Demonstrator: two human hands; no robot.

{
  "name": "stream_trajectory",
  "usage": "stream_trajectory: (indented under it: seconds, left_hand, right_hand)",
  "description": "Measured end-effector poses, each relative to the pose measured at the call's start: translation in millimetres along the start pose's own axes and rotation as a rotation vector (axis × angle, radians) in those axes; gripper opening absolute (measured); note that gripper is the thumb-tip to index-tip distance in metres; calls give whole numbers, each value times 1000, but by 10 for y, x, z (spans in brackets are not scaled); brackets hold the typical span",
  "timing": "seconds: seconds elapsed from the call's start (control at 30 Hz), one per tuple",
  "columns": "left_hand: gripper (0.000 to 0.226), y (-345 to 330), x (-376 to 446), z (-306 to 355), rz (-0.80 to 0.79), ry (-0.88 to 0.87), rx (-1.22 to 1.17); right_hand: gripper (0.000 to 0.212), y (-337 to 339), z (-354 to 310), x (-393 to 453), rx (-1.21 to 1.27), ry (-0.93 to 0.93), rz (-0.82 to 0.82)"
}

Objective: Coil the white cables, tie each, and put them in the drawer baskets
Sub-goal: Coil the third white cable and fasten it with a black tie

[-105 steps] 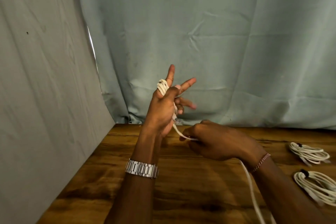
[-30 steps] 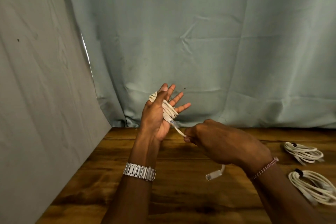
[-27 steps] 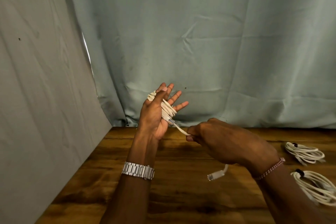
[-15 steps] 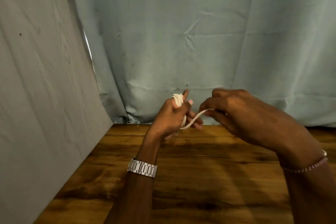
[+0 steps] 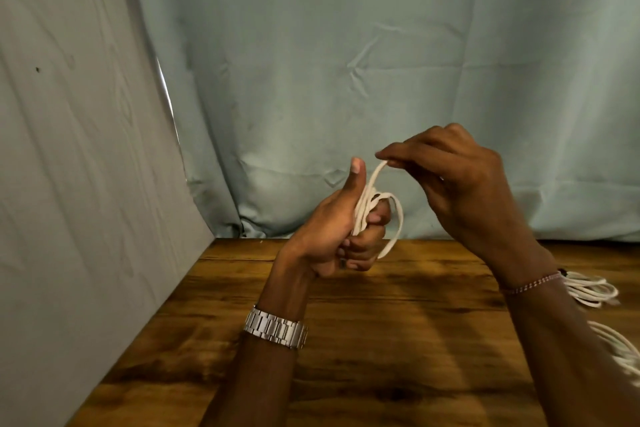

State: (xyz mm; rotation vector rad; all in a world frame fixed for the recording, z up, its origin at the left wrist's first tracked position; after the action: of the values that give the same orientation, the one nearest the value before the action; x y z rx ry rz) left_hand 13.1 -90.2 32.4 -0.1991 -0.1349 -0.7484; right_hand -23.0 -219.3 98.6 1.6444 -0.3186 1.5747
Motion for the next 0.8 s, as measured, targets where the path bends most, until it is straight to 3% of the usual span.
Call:
stream_trajectory:
  seconds: [0.13, 0.27, 0.33, 0.43, 0.67, 0.8]
  left_hand:
    - [48, -74, -21, 42, -94, -47, -93]
    - [44, -95, -57, 104, -202, -68, -247]
    - [42, -108, -71, 142, -230, -104, -285]
    - [40, -74, -86, 173, -203, -153, -296]
    - [48, -32, -82, 219, -300, -233, -371]
    - [48, 15, -31, 177, -238, -245, -429]
  right_hand:
    - [22, -63, 51, 9, 220, -135, -90]
    - [27, -212, -26, -63, 600, -469, -369]
    - [38, -238, -130, -73, 722, -565, -358]
    - [54, -307, -257, -69, 730, -565, -337]
    - [42, -439, -320, -85, 509, -477, -237]
    - [42, -479, -299, -101, 405, -473, -249]
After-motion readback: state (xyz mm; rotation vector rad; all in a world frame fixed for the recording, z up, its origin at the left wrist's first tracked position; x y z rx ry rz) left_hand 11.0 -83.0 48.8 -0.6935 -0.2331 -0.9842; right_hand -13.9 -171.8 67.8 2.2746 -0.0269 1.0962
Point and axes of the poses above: each hand's wrist, its own x-axis towards the middle knuckle, its own y-axis out of the back of the hand, z = x × y, the point moved 5 cm from there along x, towards the middle knuckle, and after that the axes turned 2 degrees about z, right-handed, at the moved point
